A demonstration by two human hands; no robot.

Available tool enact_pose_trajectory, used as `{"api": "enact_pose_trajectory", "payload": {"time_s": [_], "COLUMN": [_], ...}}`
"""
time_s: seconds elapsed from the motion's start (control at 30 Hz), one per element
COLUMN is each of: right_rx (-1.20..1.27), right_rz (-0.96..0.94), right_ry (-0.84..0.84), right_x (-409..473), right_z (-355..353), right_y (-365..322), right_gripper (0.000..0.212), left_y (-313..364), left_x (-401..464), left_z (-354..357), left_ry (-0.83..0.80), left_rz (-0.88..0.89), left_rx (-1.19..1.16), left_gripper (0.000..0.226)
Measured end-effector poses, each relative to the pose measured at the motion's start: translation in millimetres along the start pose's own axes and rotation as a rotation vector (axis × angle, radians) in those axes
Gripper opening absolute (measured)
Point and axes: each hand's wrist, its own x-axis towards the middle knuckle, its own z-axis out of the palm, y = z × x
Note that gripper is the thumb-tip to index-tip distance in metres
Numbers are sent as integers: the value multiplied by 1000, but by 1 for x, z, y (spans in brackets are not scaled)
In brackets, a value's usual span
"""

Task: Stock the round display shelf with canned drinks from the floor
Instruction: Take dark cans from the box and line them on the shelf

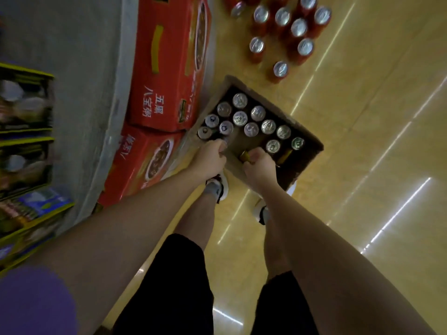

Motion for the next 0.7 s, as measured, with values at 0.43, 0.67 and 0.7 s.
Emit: {"api": "enact_pose_trajectory", "payload": {"time_s": [0.43,0.67,0.7], "right_rx": [77,-28,-68], "right_rz": [45,-8,-15], "right_ry": [51,31,54], "right_x": [160,212,217], "right_z": [125,161,162], "right_y": [6,11,8], "right_gripper": [43,82,75], "left_y": [-97,-113,-114], "left_x": [151,187,188], "left_z": [48,71,72], "left_ry": [139,245,252], "left_rz": [-95,-112,-110], "left_rx": [-144,-174,-169], "left_gripper": [34,36,36]}}
